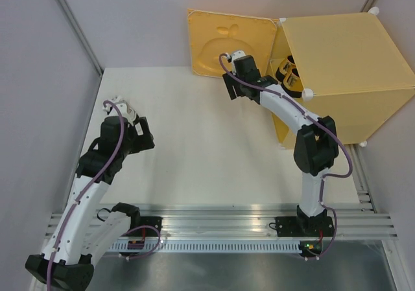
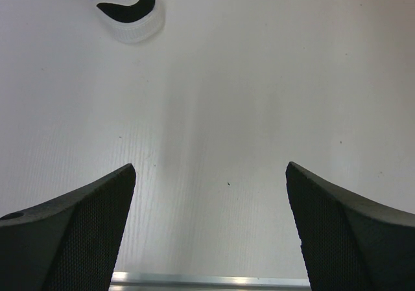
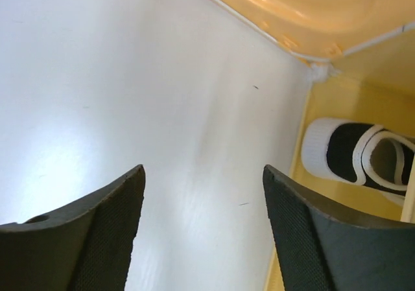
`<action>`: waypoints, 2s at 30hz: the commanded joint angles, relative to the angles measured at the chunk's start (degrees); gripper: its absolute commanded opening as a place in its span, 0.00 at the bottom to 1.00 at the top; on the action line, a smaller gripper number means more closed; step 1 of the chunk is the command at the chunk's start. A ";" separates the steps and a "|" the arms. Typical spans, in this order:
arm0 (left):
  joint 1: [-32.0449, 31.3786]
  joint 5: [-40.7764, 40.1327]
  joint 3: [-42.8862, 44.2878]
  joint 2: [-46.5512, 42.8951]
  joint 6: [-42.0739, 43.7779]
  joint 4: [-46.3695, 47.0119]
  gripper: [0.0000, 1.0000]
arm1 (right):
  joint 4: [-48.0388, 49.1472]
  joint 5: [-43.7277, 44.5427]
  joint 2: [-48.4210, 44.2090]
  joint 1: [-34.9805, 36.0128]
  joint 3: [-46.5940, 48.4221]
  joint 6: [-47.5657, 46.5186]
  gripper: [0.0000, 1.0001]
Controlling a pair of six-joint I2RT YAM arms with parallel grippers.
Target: Place and organize the shoes in the shoe cabinet
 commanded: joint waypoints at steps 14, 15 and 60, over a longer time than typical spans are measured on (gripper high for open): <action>0.17 -8.72 4.16 10.85 -4.47 7.09 1.00 | 2.61 -18.70 -35.30 5.02 -24.76 10.39 0.98; 0.52 -10.56 4.60 11.74 -4.64 8.05 1.00 | 4.53 -20.63 -38.89 5.02 -26.61 11.35 0.98; 24.44 7.17 24.91 57.98 -7.63 18.78 0.02 | 7.19 -23.82 -49.74 5.02 -44.91 12.15 0.98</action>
